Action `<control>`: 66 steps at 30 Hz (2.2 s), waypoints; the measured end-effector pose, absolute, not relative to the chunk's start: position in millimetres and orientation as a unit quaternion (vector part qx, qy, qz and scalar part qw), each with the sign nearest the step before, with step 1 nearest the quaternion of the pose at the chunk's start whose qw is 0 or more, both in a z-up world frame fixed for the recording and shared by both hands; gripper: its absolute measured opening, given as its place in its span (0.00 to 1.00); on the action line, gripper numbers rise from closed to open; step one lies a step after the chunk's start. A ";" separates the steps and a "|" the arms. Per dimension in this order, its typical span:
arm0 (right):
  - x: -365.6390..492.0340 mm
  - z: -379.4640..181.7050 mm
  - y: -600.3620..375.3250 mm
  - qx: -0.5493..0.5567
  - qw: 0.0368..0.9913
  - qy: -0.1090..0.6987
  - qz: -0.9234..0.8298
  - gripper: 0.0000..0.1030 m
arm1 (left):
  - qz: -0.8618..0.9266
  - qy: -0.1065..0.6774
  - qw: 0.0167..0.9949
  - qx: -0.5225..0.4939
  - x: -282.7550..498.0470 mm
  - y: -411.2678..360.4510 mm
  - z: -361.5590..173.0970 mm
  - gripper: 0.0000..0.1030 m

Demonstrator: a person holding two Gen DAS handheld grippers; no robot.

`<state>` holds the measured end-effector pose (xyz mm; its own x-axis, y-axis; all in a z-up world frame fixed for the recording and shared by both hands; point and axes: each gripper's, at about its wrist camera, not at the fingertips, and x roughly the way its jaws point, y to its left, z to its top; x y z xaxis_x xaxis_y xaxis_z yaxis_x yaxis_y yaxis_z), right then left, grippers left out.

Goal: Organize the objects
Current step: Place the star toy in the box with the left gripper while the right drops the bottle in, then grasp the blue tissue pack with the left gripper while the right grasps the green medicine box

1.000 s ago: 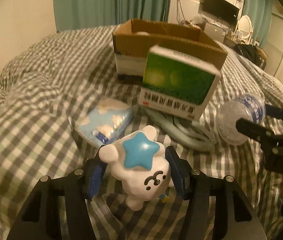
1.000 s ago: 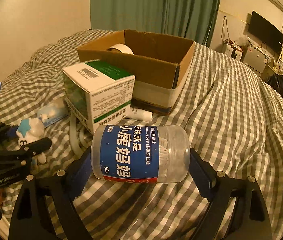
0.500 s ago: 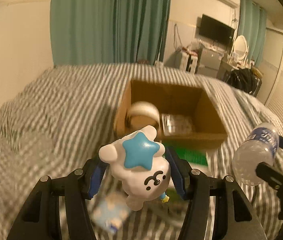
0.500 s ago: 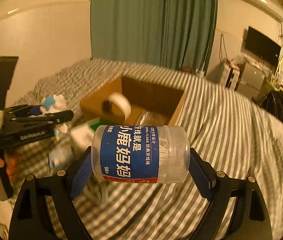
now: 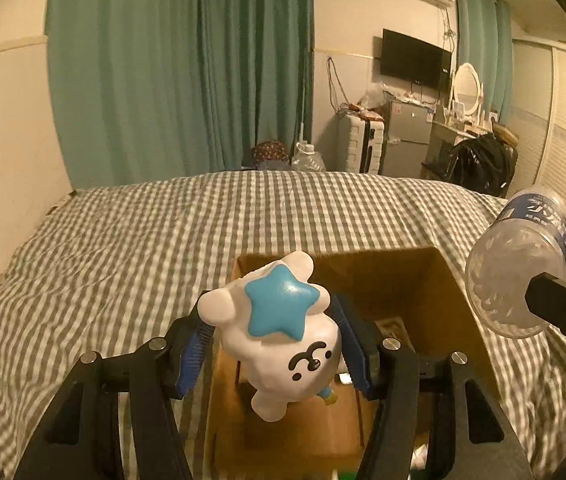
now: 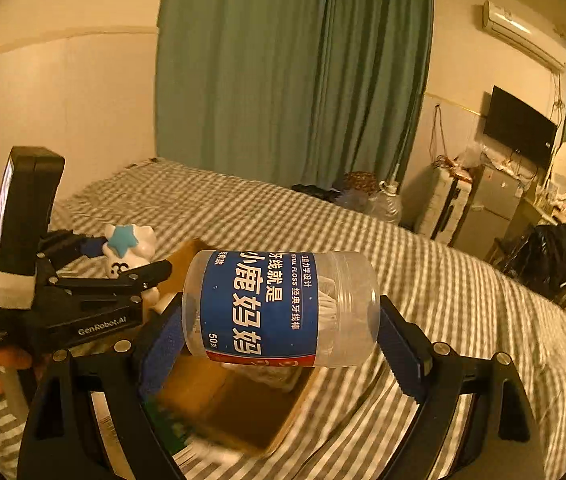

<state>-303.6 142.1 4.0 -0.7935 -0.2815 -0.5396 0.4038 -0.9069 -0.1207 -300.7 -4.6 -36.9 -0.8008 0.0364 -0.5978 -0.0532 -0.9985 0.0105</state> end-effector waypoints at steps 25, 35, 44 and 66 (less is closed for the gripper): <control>-299.4 -34.6 172.2 0.293 0.226 0.031 -0.928 0.96 | 0.929 0.045 0.047 -0.365 -315.4 7.7 -72.5 0.82; -211.3 -3.4 205.0 0.289 0.183 0.031 -0.939 0.97 | 0.950 0.002 0.029 -0.312 -241.5 -9.4 0.2 1.00; -149.9 27.5 195.4 0.254 0.142 0.068 -0.954 1.00 | 0.960 0.029 0.021 -0.277 -164.9 -18.3 28.0 1.00; -144.8 -99.2 159.2 0.315 0.102 0.038 -0.943 1.00 | 0.939 0.001 -0.056 -0.339 -118.9 -50.7 -119.5 1.00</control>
<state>-144.8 159.2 -99.2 -0.7802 -0.1692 -0.6022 0.2171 -0.9761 -0.0071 -118.9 -50.7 -119.5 -0.7635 -0.1060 -0.6371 0.1049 -0.9937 0.0397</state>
